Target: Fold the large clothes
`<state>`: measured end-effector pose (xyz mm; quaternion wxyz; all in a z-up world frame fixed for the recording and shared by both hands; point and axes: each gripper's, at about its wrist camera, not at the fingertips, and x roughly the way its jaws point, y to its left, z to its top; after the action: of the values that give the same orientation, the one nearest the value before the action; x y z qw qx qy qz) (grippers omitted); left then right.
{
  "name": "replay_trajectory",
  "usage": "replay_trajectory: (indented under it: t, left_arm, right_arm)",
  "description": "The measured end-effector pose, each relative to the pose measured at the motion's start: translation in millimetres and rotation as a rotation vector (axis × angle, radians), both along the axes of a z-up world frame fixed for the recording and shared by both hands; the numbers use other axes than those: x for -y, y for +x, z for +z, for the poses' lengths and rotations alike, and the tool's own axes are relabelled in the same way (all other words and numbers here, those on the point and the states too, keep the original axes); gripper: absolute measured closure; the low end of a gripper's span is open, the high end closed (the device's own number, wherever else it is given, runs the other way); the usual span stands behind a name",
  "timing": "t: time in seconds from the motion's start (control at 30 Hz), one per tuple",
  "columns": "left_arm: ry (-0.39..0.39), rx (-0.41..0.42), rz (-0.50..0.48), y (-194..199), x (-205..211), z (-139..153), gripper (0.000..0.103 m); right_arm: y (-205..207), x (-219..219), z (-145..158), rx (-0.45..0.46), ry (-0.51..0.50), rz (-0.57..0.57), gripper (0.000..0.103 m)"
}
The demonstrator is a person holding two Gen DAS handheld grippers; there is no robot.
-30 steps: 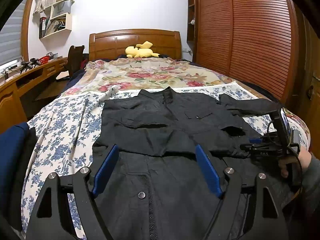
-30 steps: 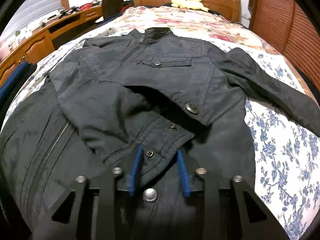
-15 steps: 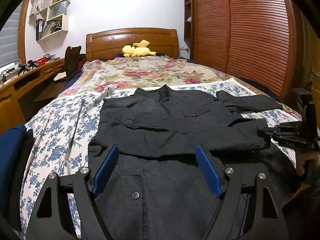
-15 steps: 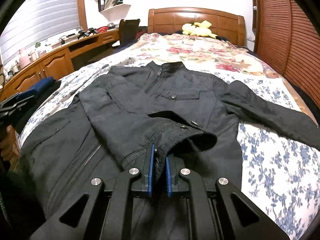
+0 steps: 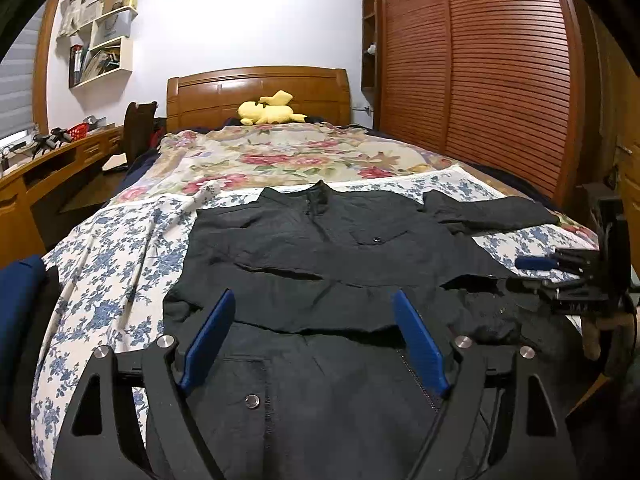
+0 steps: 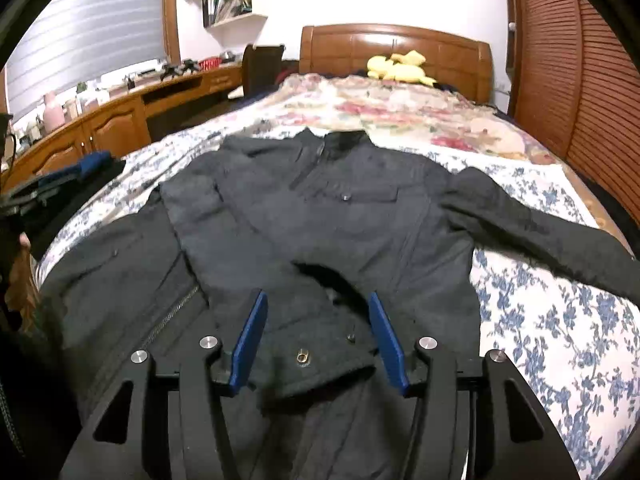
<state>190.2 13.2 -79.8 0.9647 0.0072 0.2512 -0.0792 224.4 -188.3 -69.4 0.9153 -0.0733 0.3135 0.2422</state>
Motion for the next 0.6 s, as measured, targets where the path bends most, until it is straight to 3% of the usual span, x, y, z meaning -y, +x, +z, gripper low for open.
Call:
replay_trajectory:
  t: [0.2, 0.37, 0.6]
  left_arm:
    - [0.011, -0.028, -0.017, 4.3, 10.2, -3.6, 0.017]
    - [0.019, -0.035, -0.033, 6.6, 20.8, -4.6, 0.017]
    - [0.016, -0.068, -0.059, 13.7, 36.6, -8.6, 0.017]
  right_arm:
    - [22.7, -10.7, -25.5, -0.023, -0.068, -0.026, 0.048]
    - [49.5, -17.7, -59.6, -0.185, -0.079, -0.018, 0.048]
    - [48.5, -21.2, -58.1, -0.174, -0.067, -0.020, 0.047]
